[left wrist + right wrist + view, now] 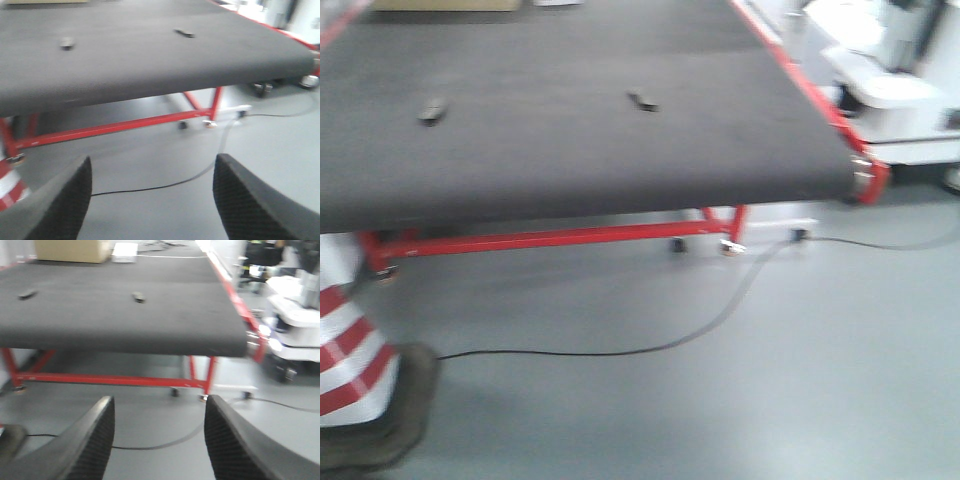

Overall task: Move and align brake pads A on conveyor
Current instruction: 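Turn the base away from the conveyor toward the aisle, then drive along the yellow floor line past the blue bin racks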

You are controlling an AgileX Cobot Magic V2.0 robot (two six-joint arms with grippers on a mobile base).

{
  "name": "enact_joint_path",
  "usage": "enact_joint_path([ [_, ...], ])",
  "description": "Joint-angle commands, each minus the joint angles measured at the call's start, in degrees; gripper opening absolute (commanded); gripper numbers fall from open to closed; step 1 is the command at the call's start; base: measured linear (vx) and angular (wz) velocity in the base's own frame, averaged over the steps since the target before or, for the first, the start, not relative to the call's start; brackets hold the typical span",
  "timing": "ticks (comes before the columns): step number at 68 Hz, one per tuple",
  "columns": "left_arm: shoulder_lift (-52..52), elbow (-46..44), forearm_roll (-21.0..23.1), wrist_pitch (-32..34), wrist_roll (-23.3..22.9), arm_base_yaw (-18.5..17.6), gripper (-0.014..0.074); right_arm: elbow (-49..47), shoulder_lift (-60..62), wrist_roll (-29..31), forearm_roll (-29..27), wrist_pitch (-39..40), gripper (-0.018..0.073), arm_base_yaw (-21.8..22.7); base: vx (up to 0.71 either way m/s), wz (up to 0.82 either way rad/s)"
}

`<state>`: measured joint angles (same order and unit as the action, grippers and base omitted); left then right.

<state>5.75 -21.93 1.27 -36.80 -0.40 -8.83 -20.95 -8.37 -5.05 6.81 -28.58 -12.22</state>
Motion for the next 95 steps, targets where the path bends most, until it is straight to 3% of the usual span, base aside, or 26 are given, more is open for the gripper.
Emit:
enact_joint_path([
  [1,0.7,-1.5,0.4,4.4,-0.3,-0.3,0.0502,-1.4,-0.7,0.5,0.7,4.2,0.0398,0.2,-0.16,-0.7],
  [95,0.7,-1.5,0.4,4.4,-0.3,-0.3,0.0502,-1.4,-0.7,0.5,0.7,4.2,0.0398,0.2,-0.1,-0.83],
])
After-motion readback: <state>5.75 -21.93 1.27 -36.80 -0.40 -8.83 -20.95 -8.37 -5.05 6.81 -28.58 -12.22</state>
